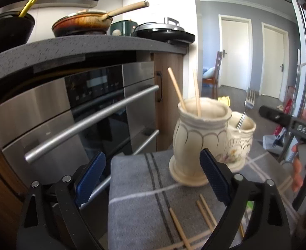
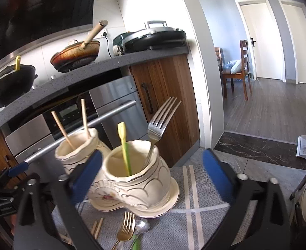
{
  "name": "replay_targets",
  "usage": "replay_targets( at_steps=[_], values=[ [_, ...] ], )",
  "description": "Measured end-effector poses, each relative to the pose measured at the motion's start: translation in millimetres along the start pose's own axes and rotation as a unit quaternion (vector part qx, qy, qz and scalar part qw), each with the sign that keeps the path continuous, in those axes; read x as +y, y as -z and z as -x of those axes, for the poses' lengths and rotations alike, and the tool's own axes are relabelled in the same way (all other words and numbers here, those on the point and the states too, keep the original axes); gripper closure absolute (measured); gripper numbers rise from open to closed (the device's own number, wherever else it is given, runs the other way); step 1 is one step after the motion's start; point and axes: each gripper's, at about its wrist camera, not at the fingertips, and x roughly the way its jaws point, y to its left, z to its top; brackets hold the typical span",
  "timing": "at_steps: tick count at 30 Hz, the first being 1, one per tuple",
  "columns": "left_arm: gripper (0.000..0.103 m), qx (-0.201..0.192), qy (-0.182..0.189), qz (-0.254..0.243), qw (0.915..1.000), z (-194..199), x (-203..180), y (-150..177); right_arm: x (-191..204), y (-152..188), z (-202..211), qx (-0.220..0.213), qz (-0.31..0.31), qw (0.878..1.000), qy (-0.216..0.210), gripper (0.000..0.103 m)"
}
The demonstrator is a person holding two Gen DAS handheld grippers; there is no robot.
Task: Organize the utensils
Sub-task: 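Release the chopstick into the tall pot while the right tool drops the fork in, then withdraw both tools from the holder back over the remaining utensils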
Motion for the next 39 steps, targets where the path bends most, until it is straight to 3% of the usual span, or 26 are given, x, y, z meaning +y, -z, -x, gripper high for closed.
replay_targets(
  at_steps=[6, 10, 23, 28, 34, 35, 39],
  values=[
    [0.007, 0.063, -0.002, 0.01, 0.9979, 2.8, 2.8, 22.9, 14.9, 18.5, 19.5, 0.018, 0.022, 1.0, 0.014, 0.005],
    [0.007, 0.1, -0.004, 0.002, 0.9949, -0.4, 0.0, 39.4, 20.0, 41.4, 24.5, 0.057, 0.039, 0.997, 0.022, 0.005],
    [0.007, 0.161, 0.019, -0.027, 0.9864, 4.1, -17.2, 81.8, 7.3, 86.9, 26.6, 0.147, 0.049, 0.987, 0.045, 0.005],
    [0.008, 0.179, 0.03, -0.016, 0.9832, -0.4, -18.6, 90.7, 19.1, 98.2, 23.1, 0.181, 0.105, 0.976, 0.054, 0.005],
    [0.011, 0.189, 0.036, -0.018, 0.9812, -2.1, -22.7, 95.9, 25.3, 109.6, 17.1, 0.221, 0.125, 0.967, 0.026, 0.02],
    [0.012, 0.19, 0.038, -0.018, 0.9809, -2.1, -23.2, 96.2, 25.6, 111.4, 15.2, 0.227, 0.129, 0.965, 0.024, 0.027],
    [0.038, 0.205, 0.05, -0.021, 0.9773, -4.5, -28.4, 98.6, 27.5, 116.6, 10.6, 0.244, 0.132, 0.961, 0.012, 0.045]
  ],
)
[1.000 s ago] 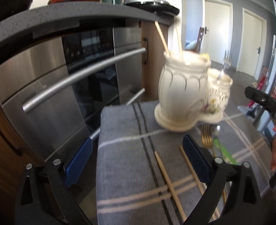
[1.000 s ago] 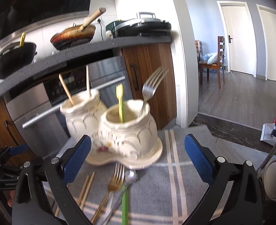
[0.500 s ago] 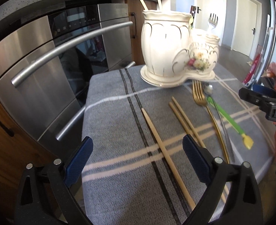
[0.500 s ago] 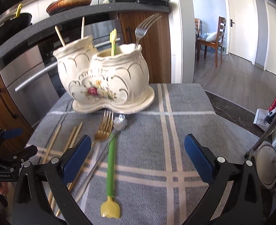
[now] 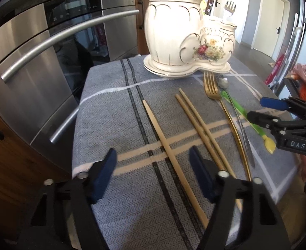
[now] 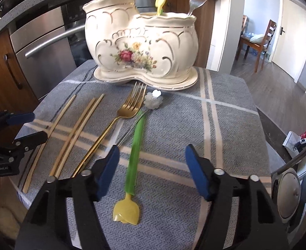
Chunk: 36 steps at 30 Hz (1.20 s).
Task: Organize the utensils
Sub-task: 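Withdraw both tools from the holder back over the remaining utensils, then grasp a third chopstick with the left tool while the right tool grasps a green yellow-tipped spoon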
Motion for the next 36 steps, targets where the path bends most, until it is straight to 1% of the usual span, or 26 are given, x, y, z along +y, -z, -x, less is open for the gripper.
replay_targets(
  at_steps=[1, 2, 4, 5, 6, 8, 10, 12, 13, 15, 17, 21, 25, 28, 31, 33, 36],
  values=[
    [0.044, 0.002, 0.001, -0.003, 1.0, -1.2, -2.0, 0.5, 2.4, -0.1, -0.5, 0.002, 0.005, 1.0, -0.004, 0.046],
    [0.046, 0.002, 0.001, -0.007, 1.0, -2.5, -3.3, 0.8, 5.2, -0.1, -0.9, 0.002, 0.011, 1.0, -0.006, 0.05],
    [0.059, 0.003, -0.003, -0.01, 0.9999, -5.4, -4.2, 1.5, 8.7, -0.6, -2.2, 0.003, 0.016, 1.0, -0.008, 0.055],
    [0.061, 0.004, -0.002, -0.009, 0.9999, -7.1, -3.3, 1.8, 9.3, -1.2, -3.2, 0.004, 0.016, 1.0, -0.012, 0.058],
    [0.064, -0.001, -0.006, -0.01, 0.9999, -7.5, -3.0, 1.7, 9.8, -1.8, -4.4, 0.005, 0.013, 1.0, -0.015, 0.062],
    [0.07, -0.003, -0.011, -0.013, 0.9999, -8.5, -3.2, 0.6, 12.5, -1.8, -5.9, 0.007, 0.014, 1.0, -0.015, 0.065],
    [0.08, -0.003, -0.01, -0.017, 0.9998, -9.5, -4.0, -1.0, 13.0, -2.4, -7.6, 0.01, 0.015, 1.0, -0.015, 0.071],
    [0.086, -0.004, -0.01, -0.022, 0.9997, -10.3, -4.7, -2.5, 12.6, -3.4, -10.6, 0.01, 0.014, 1.0, -0.017, 0.076],
    [0.089, -0.005, -0.009, -0.023, 0.9997, -11.2, -4.8, -3.5, 12.1, -3.3, -11.1, 0.009, 0.014, 1.0, -0.016, 0.078],
    [0.092, -0.008, -0.012, -0.025, 0.9996, -12.2, -5.6, -4.6, 12.2, -4.0, -12.4, 0.005, 0.02, 1.0, -0.011, 0.086],
    [0.093, -0.011, -0.015, -0.029, 0.9994, -13.5, -6.2, -5.6, 10.8, -4.0, -12.5, 0.004, 0.02, 1.0, -0.014, 0.094],
    [0.095, -0.012, -0.017, -0.032, 0.9993, -13.1, -7.3, -5.9, 3.8, -2.9, -7.0, -0.002, 0.009, 1.0, -0.007, 0.094],
    [0.096, -0.014, -0.014, -0.027, 0.9994, -9.9, -7.0, -5.7, -8.5, -3.5, 1.5, -0.016, -0.02, 1.0, 0.0, 0.094],
    [0.096, -0.022, -0.013, -0.03, 0.9992, -4.4, -9.9, -6.7, -13.2, -5.3, 11.2, -0.038, -0.034, 0.999, -0.011, 0.094],
    [0.096, -0.026, -0.011, -0.029, 0.9992, -0.8, -11.6, -7.7, -15.3, -5.8, 14.6, -0.043, -0.037, 0.998, 0.002, 0.094],
    [0.097, -0.027, -0.009, -0.03, 0.9991, 1.4, -12.6, -7.5, -16.9, -5.3, 13.9, -0.035, -0.032, 0.999, 0.007, 0.094],
    [0.096, -0.027, -0.007, -0.039, 0.9988, 3.7, -15.8, -6.9, -13.7, -2.5, 6.6, -0.005, -0.013, 1.0, 0.008, 0.094]
  ],
)
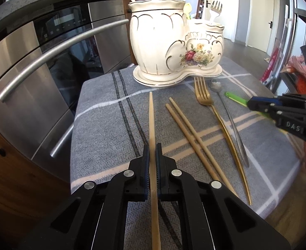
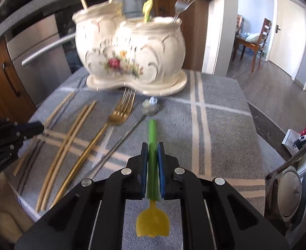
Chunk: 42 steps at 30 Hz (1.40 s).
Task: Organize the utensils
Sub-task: 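Grasp a third chopstick with the left tool while the right tool grasps a green yellow-tipped spoon, then lift the chopstick with the left tool while the right tool lifts the green spoon toward the holder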
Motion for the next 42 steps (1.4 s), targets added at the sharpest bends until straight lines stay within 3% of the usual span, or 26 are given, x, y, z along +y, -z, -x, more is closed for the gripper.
replay_targets(
  at_steps=[4, 9, 11, 13, 15, 18, 22, 26, 30, 36, 42],
  values=[
    [0.096, 0.018, 0.002, -0.014, 0.9997, -4.1, -1.8, -0.3, 4.8, 3.2, -5.9, 0.024, 0.018, 1.0, 0.009, 0.093],
    [0.096, 0.054, 0.014, -0.029, 0.998, -9.1, -2.8, -1.5, 6.4, -1.1, -10.0, 0.038, 0.017, 0.999, 0.008, 0.079],
    [0.096, 0.073, 0.026, -0.028, 0.9966, -12.0, -2.1, -2.9, 6.8, -2.9, -11.1, 0.037, 0.022, 0.999, 0.006, 0.08],
    [0.088, 0.087, 0.035, -0.028, 0.9952, -12.6, -1.9, -3.8, 5.5, -4.6, -12.2, 0.037, 0.02, 0.999, 0.001, 0.082],
    [0.087, 0.098, 0.036, -0.032, 0.994, -13.2, -1.8, -4.8, 5.4, -7.3, -13.3, 0.036, 0.019, 0.999, 0.001, 0.094],
    [0.096, 0.106, 0.034, -0.043, 0.9929, -13.7, -2.2, -5.5, 0.9, -6.4, -12.0, 0.031, 0.01, 0.999, 0.001, 0.094],
    [0.096, 0.091, 0.041, -0.046, 0.9939, -12.0, 2.1, -6.8, -11.9, -9.2, 0.2, 0.01, -0.012, 1.0, -0.007, 0.094],
    [0.096, 0.038, 0.053, -0.02, 0.9976, 5.5, 18.6, -14.1, -29.2, -14.5, 34.4, -0.07, -0.067, 0.994, -0.04, 0.094],
    [0.096, -0.056, 0.074, 0.007, 0.9957, 38.7, 38.3, -30.4, -43.3, -27.8, 64.3, -0.166, -0.115, 0.976, -0.075, 0.094],
    [0.096, -0.191, 0.084, 0.028, 0.9775, 82.3, 50.8, -75.9, -42.8, -74.9, 80.7, -0.261, -0.126, 0.953, -0.086, 0.094],
    [0.096, -0.265, 0.088, 0.045, 0.9591, 81.9, 43.2, -131.0, -44.6, -121.1, 71.6, -0.332, -0.144, 0.927, -0.097, 0.094]
  ],
)
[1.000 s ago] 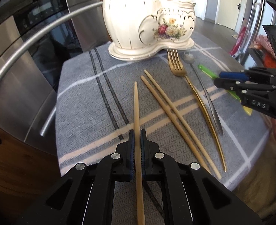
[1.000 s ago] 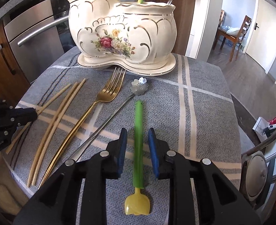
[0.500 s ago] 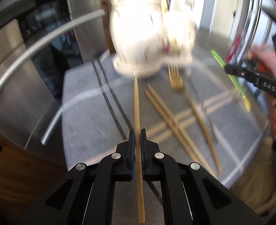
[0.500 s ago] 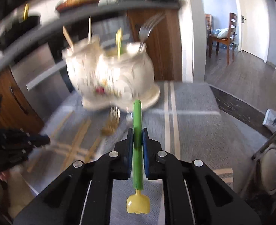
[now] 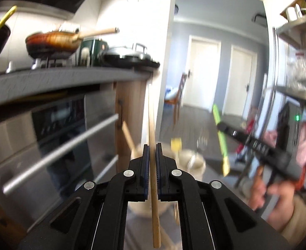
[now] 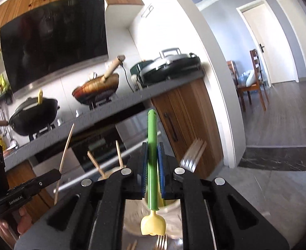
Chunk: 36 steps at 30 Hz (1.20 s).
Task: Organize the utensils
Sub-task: 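Lift the chopstick with the left tool while the right tool lifts the green spoon toward the holder, then lower the chopstick into the tall pot while the right tool lowers the green spoon into the short pot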
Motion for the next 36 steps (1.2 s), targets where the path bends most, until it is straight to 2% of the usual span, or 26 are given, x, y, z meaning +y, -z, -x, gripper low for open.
replay_targets(
  at_steps=[4, 8, 15, 19, 25, 34, 36],
  values=[
    [0.096, -0.028, -0.013, -0.001, 0.9995, -35.2, -8.6, -21.3, -2.4, -1.8, -27.3, -0.034, -0.001, 0.999, 0.023, 0.094],
    [0.096, -0.034, -0.037, -0.01, 0.9987, -73.1, -12.1, -29.2, -7.7, 6.9, -46.0, -0.019, 0.007, 0.999, 0.032, 0.094],
    [0.096, -0.033, -0.044, -0.009, 0.9984, -107.0, -5.8, -20.1, -8.9, 20.1, -59.3, -0.005, 0.042, 0.998, 0.048, 0.094],
    [0.096, -0.028, -0.052, -0.029, 0.9979, -109.8, -12.0, -7.0, -5.7, 28.0, -68.7, 0.008, 0.065, 0.996, 0.053, 0.094],
    [0.096, -0.026, -0.055, -0.047, 0.997, -89.2, -14.8, 5.5, -2.4, 39.4, -70.5, 0.043, 0.08, 0.995, 0.045, 0.094],
    [0.096, -0.014, -0.058, -0.048, 0.9971, -65.0, -15.8, 8.7, -0.5, 47.8, -61.8, 0.063, 0.074, 0.995, 0.035, 0.093],
    [0.093, -0.01, -0.061, -0.051, 0.9968, -61.3, -17.0, 7.7, 0.1, 47.9, -58.3, 0.062, 0.075, 0.995, 0.035, 0.087]
  ],
)
